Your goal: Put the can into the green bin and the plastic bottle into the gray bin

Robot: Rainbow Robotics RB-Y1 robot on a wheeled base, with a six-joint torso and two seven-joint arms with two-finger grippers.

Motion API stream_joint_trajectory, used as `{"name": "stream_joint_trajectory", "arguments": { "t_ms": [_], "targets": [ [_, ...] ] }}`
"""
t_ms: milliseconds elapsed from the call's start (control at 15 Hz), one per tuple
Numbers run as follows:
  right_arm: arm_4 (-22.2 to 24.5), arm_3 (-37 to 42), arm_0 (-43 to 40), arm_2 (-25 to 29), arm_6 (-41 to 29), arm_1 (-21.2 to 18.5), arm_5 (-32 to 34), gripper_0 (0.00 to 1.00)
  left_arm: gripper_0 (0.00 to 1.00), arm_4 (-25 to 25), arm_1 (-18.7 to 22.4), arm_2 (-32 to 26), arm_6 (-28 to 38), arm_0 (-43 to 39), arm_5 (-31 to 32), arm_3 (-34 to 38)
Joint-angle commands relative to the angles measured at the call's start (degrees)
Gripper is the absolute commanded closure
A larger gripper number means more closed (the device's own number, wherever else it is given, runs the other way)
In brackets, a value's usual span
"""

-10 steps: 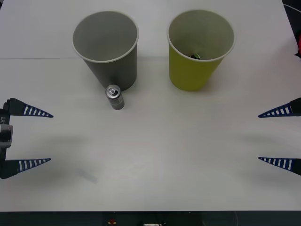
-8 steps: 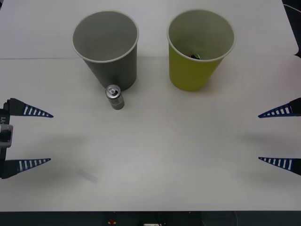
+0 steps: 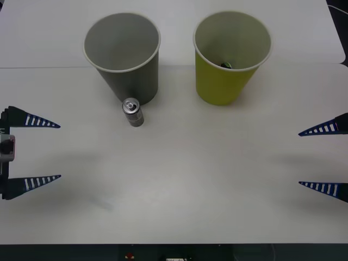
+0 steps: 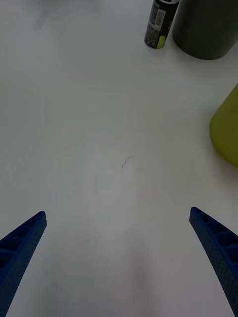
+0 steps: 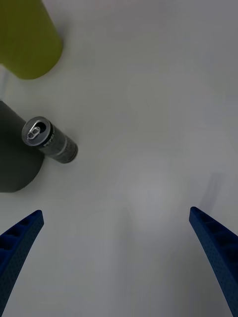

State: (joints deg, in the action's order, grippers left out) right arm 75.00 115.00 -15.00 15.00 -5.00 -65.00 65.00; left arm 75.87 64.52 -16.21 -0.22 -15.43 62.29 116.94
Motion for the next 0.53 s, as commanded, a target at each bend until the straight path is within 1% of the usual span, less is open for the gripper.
{"name": "stream_joint_trajectory", "arguments": {
  "t_ms": [67, 133, 267, 400, 533],
  "targets": [
    [0.00, 0.00, 0.00, 0.00, 0.00, 0.00, 0.00, 0.00, 0.00, -0.11, 0.08, 0.92, 7.52, -1.09, -2.70, 1.36],
    [0.00, 0.00, 0.00, 0.00, 0.00, 0.00, 0.00, 0.00, 0.00, -0.19, 0.26, 1.01, 10.15, -2.41, -4.99, 2.41],
    [0.00, 0.00, 0.00, 0.00, 0.00, 0.00, 0.00, 0.00, 0.00, -2.04, 2.90, 4.00, 16.57, -6.89, -14.83, 5.67],
    [0.00, 0.00, 0.00, 0.00, 0.00, 0.00, 0.00, 0.00, 0.00, -4.77, 6.76, 7.69, 20.08, -11.55, -27.40, 9.01],
    [0.00, 0.00, 0.00, 0.00, 0.00, 0.00, 0.00, 0.00, 0.00, -5.82, 8.61, 10.41, 23.07, -13.92, -35.75, 10.94]
  ]
}}
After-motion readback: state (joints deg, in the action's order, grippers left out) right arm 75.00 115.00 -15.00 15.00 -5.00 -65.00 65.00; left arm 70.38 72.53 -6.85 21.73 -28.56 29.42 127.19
